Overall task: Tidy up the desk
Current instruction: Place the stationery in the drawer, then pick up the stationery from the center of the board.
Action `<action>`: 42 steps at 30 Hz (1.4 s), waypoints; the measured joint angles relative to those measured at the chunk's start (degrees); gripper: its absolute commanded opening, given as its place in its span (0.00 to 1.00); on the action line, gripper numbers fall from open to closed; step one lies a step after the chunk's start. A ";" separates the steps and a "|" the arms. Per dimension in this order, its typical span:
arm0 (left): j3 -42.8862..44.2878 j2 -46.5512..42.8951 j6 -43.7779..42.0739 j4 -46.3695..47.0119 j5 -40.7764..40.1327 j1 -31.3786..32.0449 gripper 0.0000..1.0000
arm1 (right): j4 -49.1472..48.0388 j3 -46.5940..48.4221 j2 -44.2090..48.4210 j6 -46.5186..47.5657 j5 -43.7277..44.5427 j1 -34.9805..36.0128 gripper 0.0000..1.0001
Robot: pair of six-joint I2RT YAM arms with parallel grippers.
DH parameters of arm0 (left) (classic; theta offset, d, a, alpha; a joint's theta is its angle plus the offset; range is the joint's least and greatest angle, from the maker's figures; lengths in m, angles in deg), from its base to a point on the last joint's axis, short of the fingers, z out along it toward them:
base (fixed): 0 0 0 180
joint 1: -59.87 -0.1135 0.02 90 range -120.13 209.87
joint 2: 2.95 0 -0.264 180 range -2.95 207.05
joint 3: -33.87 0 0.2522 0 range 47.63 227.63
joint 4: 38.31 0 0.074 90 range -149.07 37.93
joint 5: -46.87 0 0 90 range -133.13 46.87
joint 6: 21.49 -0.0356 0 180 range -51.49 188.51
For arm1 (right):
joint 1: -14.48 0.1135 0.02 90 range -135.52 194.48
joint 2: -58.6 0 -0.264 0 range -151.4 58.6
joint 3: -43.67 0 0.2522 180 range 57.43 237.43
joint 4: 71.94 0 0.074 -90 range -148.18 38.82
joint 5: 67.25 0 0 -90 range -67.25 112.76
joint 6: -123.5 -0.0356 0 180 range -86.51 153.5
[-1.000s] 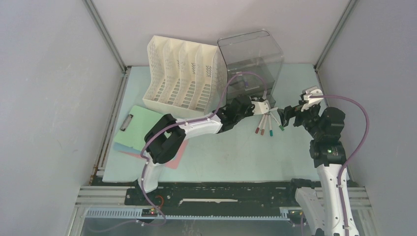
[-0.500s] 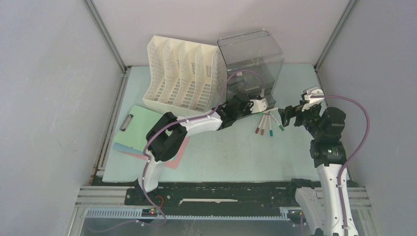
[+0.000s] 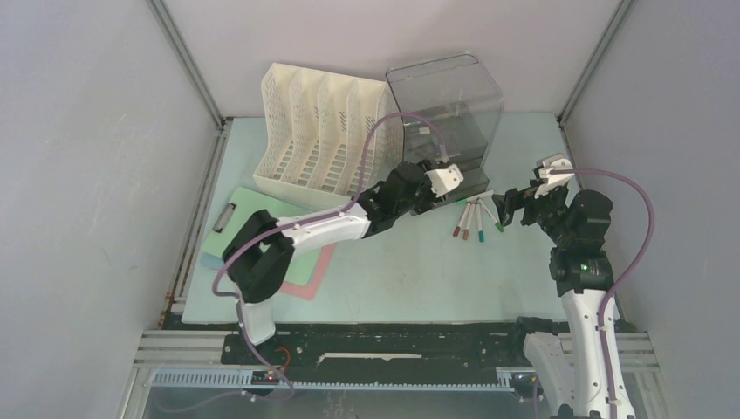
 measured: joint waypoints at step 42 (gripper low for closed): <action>-38.95 -44.44 35.32 7.02 -1.88 -2.03 1.00 | 4.52 -1.18 -11.41 9.70 -7.91 -1.86 1.00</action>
